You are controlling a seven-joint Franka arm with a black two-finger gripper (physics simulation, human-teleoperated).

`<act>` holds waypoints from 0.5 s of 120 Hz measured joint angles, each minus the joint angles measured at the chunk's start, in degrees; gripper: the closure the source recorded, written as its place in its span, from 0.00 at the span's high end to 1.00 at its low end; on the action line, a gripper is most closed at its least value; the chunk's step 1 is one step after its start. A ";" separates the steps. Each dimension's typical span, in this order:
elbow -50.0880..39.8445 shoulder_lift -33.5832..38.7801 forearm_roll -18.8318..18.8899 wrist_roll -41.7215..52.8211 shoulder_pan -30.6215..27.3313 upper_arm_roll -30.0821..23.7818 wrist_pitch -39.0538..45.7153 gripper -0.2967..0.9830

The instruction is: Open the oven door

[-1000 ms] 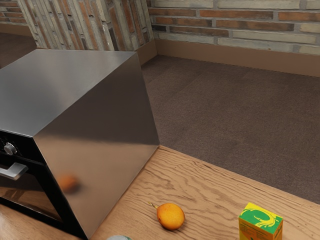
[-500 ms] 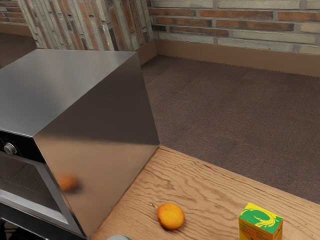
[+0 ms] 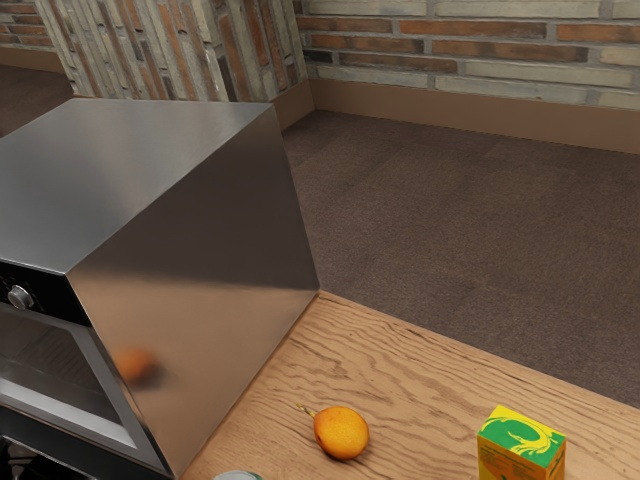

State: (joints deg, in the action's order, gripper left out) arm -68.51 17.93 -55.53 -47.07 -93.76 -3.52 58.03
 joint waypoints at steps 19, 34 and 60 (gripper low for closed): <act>2.00 0.00 7.71 -2.05 10.20 -2.06 6.45 0.77; 2.05 -0.36 22.44 -3.41 39.01 7.92 10.55 0.77; -0.07 -3.72 54.36 -4.99 95.07 17.83 10.32 0.77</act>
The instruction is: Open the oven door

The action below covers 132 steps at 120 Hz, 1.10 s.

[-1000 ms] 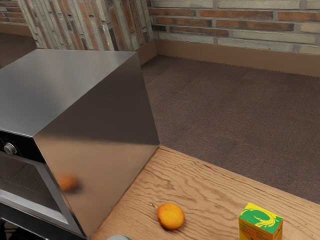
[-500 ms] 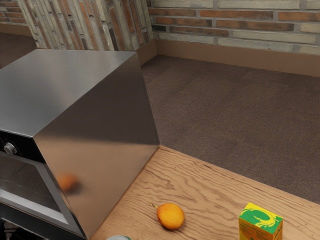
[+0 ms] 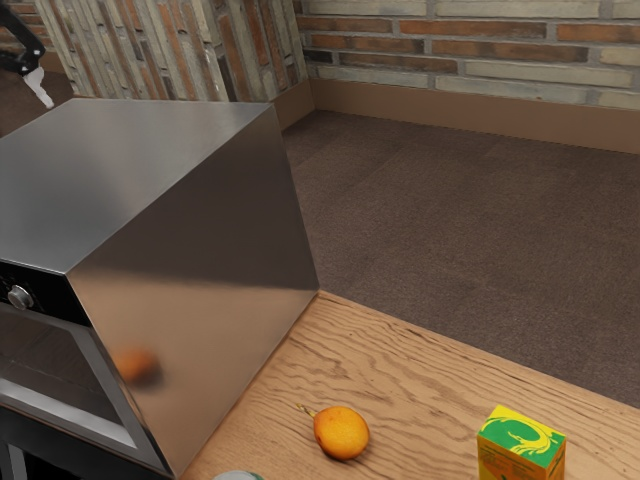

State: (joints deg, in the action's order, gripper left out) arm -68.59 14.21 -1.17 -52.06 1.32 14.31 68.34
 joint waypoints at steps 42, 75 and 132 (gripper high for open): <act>3.63 -16.08 14.25 7.47 12.63 -8.85 6.67 0.77; 8.93 -25.81 8.67 24.92 11.17 -7.32 6.42 0.77; 5.83 -26.99 6.85 42.62 11.17 -7.17 6.63 0.77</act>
State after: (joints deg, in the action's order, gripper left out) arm -62.75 -12.78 5.68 -9.44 12.49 7.13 74.97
